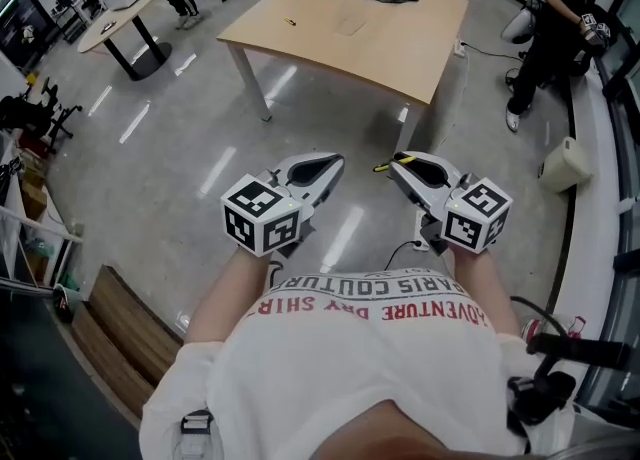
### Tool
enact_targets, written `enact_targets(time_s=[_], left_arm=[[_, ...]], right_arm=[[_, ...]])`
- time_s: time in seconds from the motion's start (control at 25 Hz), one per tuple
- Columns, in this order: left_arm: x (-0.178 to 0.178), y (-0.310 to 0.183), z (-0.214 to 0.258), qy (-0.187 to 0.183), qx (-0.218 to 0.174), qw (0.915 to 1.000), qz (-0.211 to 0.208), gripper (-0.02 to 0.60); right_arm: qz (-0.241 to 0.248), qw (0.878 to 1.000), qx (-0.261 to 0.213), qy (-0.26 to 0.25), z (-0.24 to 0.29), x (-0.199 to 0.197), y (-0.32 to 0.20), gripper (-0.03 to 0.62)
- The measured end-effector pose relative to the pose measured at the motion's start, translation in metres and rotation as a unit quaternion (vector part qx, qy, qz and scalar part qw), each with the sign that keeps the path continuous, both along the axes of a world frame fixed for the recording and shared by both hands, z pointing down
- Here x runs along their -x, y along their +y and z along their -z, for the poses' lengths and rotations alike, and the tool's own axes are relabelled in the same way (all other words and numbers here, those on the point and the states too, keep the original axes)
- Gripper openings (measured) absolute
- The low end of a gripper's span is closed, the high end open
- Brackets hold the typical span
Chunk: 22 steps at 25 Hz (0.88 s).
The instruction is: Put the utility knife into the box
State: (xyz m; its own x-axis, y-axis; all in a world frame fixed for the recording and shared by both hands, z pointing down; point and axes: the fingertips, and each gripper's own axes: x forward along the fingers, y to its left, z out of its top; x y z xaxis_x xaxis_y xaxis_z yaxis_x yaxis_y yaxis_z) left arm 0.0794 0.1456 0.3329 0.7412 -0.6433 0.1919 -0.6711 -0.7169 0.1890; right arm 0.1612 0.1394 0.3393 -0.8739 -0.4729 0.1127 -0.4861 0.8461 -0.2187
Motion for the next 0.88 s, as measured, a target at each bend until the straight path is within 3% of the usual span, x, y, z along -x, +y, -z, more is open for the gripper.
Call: enact_targets(time_s=[0.28,0.48,0.68,0.88], left_arm=[[0.008,-0.032,-0.016,-0.003,0.015,0.9998,0.01,0.002],[0.047,-0.075,-0.031,0.005,0.023,0.9996,0.018,0.002],[0.083,-0.151,-0.044,0.011,0.033,0.9993,0.011,0.002],[0.129,-0.265,-0.051,0.004,0.047,0.9989,-0.002,0.002]], right_arm=[[0.003,1.0,0.012,0.0,-0.015,0.006,-0.037,0.058],[0.006,1.0,0.02,0.009,-0.031,0.042,-0.078,0.058],[-0.002,0.999,0.029,0.015,-0.043,0.079,-0.152,0.058],[-0.019,0.999,0.045,0.011,-0.047,0.124,-0.266,0.058]])
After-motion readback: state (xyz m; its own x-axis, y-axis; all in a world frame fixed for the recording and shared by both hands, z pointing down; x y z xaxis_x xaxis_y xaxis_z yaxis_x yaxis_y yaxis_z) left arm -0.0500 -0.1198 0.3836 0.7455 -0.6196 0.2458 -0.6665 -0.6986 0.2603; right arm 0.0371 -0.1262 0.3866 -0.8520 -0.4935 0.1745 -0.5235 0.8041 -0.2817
